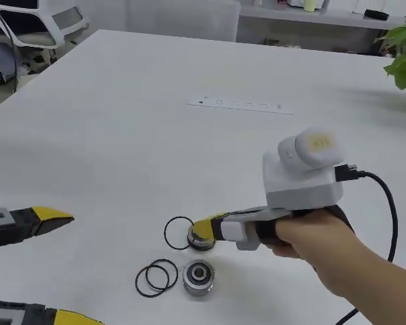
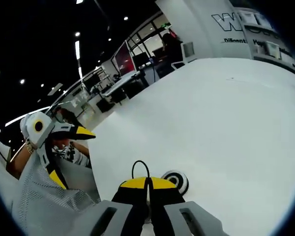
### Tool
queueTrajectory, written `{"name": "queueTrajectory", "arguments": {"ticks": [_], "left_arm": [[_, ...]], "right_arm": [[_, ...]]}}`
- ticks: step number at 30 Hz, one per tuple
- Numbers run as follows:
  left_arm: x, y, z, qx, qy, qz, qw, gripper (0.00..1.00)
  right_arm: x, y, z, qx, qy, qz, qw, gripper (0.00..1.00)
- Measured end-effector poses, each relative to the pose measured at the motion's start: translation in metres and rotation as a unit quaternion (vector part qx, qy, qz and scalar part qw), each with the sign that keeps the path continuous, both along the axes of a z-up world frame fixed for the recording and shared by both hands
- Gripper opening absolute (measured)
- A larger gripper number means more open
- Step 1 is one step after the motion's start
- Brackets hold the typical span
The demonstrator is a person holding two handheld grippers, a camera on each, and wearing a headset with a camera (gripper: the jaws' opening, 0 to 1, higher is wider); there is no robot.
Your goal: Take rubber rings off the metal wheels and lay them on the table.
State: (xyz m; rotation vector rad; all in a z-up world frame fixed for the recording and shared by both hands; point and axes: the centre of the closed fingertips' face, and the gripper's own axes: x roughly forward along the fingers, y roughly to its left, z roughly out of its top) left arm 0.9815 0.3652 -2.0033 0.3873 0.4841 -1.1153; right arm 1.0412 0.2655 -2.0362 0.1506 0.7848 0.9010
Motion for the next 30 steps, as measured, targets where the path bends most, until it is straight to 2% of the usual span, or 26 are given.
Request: {"name": "queueTrajectory", "arguments": {"ticks": [4,6,13,17,20,23,26,28,30], "left_arm": [[0.006,-0.002,0.005,-0.016,-0.004,0.015,0.9998,0.77],[0.005,-0.002,0.005,-0.022,0.002,0.017,0.9996,0.77],[0.005,-0.001,0.002,-0.022,0.009,0.021,0.9995,0.78],[0.002,-0.003,-0.002,-0.022,0.024,0.017,0.9993,0.77],[0.001,-0.001,-0.006,-0.010,0.025,0.014,0.9995,0.76],[0.001,-0.002,-0.005,-0.013,0.026,0.014,0.9995,0.76],[0.002,-0.002,-0.004,-0.019,0.028,0.017,0.9993,0.75],[0.003,0.000,-0.006,-0.007,0.026,0.019,0.9995,0.73],[0.002,0.000,-0.007,0.000,0.021,0.015,0.9997,0.73]], "right_arm": [[-0.008,0.013,-0.003,-0.005,-0.006,0.025,0.9997,0.00],[-0.013,0.019,-0.005,-0.008,-0.007,0.034,0.9994,0.00],[-0.024,0.036,-0.006,0.006,-0.011,0.058,0.9982,0.00],[-0.029,0.042,-0.012,0.026,0.009,0.049,0.9984,0.00],[-0.026,0.041,-0.014,0.016,-0.002,0.040,0.9991,0.00],[-0.025,0.041,-0.016,0.013,-0.003,0.039,0.9991,0.00],[-0.029,0.040,-0.025,-0.010,-0.005,0.050,0.9987,0.00],[-0.028,0.040,-0.028,-0.026,-0.022,0.056,0.9978,0.00],[-0.030,0.042,-0.028,-0.027,-0.023,0.059,0.9977,0.00]]}}
